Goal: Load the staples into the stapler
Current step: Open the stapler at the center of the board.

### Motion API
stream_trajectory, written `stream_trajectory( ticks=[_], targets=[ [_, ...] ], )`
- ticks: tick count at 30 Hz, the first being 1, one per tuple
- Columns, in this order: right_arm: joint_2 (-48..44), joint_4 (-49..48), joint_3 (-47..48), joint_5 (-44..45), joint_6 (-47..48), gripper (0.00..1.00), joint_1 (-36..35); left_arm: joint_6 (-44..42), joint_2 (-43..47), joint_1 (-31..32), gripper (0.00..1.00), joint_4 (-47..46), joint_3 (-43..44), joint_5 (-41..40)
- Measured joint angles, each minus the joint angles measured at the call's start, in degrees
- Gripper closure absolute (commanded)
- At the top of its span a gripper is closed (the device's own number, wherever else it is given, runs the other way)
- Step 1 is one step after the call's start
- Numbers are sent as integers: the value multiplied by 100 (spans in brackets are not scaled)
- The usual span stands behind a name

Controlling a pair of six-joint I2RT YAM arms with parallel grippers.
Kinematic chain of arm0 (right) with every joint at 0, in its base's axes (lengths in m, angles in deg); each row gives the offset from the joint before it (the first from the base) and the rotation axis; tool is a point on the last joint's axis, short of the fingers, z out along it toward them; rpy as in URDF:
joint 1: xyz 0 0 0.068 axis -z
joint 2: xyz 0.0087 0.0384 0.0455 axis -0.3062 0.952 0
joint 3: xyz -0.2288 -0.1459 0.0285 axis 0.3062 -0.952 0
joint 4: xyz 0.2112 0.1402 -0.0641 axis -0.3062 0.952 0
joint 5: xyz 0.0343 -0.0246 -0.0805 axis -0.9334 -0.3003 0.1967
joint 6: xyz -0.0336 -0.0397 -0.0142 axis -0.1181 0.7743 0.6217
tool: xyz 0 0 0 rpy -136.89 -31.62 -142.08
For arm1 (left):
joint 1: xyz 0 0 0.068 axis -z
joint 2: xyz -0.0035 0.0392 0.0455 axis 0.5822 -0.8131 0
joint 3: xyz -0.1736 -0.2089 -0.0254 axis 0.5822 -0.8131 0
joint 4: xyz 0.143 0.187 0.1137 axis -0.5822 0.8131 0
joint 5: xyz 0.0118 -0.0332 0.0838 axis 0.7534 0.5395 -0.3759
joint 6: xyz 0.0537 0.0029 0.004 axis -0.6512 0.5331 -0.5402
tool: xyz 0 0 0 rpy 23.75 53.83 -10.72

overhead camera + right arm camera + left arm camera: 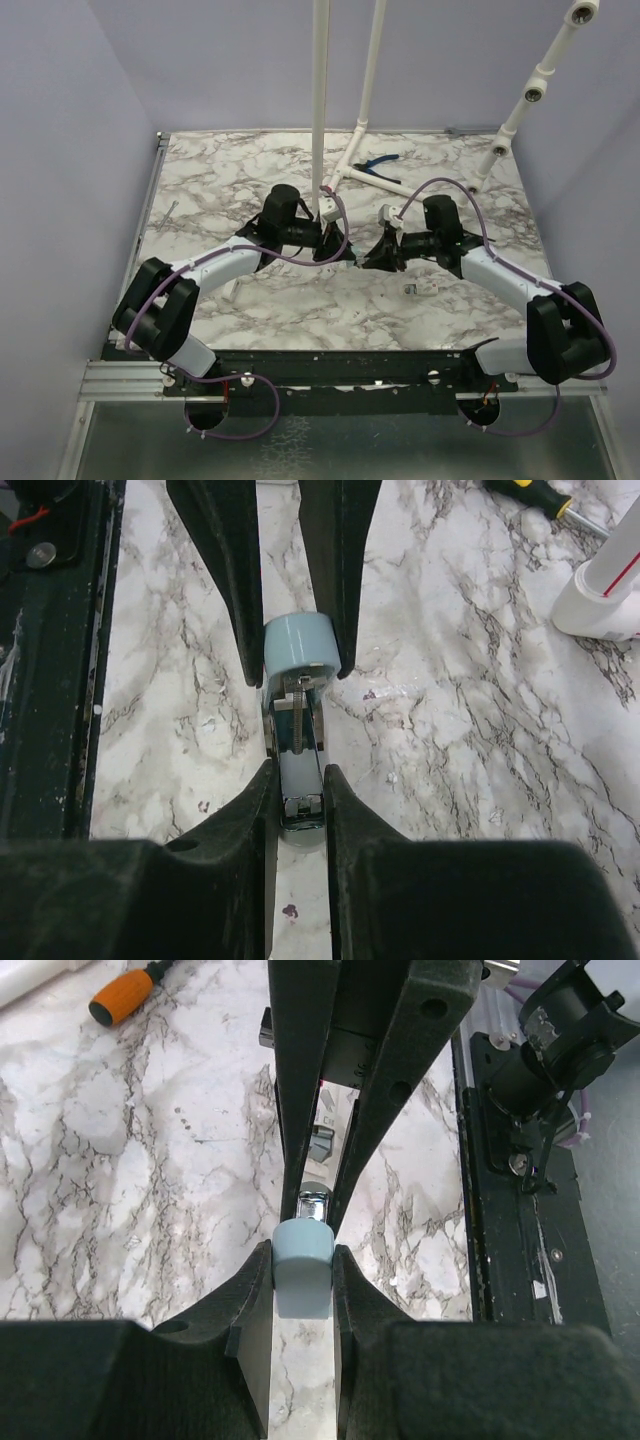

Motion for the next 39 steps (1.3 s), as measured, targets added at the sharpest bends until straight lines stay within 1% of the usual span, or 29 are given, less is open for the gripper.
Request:
stream_trajectory(
  ticks=[8, 16, 24, 28, 31, 36, 39],
  targets=[
    [-203, -481, -74, 216, -310, 99, 0, 212, 264, -396, 100, -627, -326, 297],
    [-280, -673, -131, 350, -385, 99, 22, 197, 389, -614, 100, -769, -529, 374],
    [-348, -767, -153, 404, -398, 99, 85, 4, 448, -789, 99, -846, -730, 433],
    [-348, -785, -177, 404, -398, 99, 85, -201, 485, -807, 92, -813, -822, 426],
    [-348, -785, -184, 409, -396, 99, 85, -391, 485, -807, 84, -741, -822, 417],
    [-339, -787, -184, 452, -389, 99, 85, -682, 485, -807, 64, -649, -822, 356],
    [-328, -734, -186, 570, -369, 99, 85, -820, 485, -841, 55, -525, -822, 192]
  ],
)
